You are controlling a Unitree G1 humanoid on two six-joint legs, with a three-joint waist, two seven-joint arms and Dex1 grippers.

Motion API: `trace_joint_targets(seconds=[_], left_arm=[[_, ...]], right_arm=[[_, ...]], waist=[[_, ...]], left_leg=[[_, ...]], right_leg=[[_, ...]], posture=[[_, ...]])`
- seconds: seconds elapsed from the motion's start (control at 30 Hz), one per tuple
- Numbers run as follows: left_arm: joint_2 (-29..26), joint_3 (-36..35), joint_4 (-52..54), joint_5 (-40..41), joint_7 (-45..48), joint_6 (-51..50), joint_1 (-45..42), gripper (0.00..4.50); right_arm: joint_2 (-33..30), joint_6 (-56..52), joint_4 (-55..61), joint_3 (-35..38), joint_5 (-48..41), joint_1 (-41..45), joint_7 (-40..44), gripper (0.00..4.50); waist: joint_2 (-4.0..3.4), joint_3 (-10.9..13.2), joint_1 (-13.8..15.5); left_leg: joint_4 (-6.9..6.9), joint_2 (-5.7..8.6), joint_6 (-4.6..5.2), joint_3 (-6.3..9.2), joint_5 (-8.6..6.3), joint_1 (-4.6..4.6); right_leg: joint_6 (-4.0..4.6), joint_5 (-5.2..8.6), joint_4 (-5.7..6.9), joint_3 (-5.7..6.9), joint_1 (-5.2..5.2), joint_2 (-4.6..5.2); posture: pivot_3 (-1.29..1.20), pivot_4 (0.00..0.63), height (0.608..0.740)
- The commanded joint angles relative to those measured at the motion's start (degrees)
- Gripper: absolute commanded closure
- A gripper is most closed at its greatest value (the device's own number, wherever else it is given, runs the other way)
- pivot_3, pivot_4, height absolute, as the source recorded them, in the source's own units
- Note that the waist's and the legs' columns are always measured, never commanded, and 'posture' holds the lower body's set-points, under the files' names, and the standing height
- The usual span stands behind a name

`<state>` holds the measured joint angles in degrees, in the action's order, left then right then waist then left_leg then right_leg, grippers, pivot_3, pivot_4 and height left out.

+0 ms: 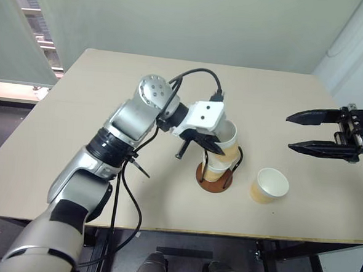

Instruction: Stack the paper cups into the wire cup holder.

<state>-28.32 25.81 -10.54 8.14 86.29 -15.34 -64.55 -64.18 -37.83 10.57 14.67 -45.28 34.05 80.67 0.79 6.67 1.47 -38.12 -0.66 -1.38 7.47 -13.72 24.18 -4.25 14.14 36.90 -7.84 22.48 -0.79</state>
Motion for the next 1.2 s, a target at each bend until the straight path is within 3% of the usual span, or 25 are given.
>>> trace_joint_targets(seconds=[0.03,0.2,0.47,1.2], left_arm=[[0.59,0.49,0.40,-1.80,0.35,2.83,-0.52,4.30],[0.40,0.58,0.76,-2.37,1.34,4.24,-1.04,2.94],[-0.04,-0.15,0.51,-2.66,2.33,5.00,-2.40,0.13],[5.18,-0.80,0.01,0.06,2.35,2.52,-3.15,0.06]], right_arm=[[-1.40,0.17,0.08,1.01,0.39,0.51,-0.34,1.51],[-1.46,0.13,-0.07,0.56,0.86,0.92,-0.54,1.51],[-1.44,-0.09,-0.45,-0.72,1.28,2.46,-0.94,1.51],[-3.83,-4.25,0.06,-0.36,1.19,3.04,-1.81,1.51]], waist=[[0.00,0.00,0.07],[0.00,0.00,0.13],[0.00,0.00,0.13],[-0.01,0.00,0.37]], left_leg=[[0.00,0.00,0.00,0.00,0.00,0.00],[0.00,0.01,0.01,0.00,-0.01,0.00],[0.00,0.01,0.02,0.00,-0.01,0.00],[-0.03,0.04,0.05,-0.01,-0.03,0.05]], right_leg=[[0.00,0.00,0.00,0.00,0.00,0.00],[0.00,0.00,0.00,0.00,0.00,0.00],[0.00,0.00,0.00,0.00,0.00,0.00],[-0.05,0.00,-0.02,-0.01,0.00,0.03]], posture=[[0.00,0.150,0.740],[0.00,0.150,0.740],[0.00,0.150,0.740],[0.00,0.150,0.740]])
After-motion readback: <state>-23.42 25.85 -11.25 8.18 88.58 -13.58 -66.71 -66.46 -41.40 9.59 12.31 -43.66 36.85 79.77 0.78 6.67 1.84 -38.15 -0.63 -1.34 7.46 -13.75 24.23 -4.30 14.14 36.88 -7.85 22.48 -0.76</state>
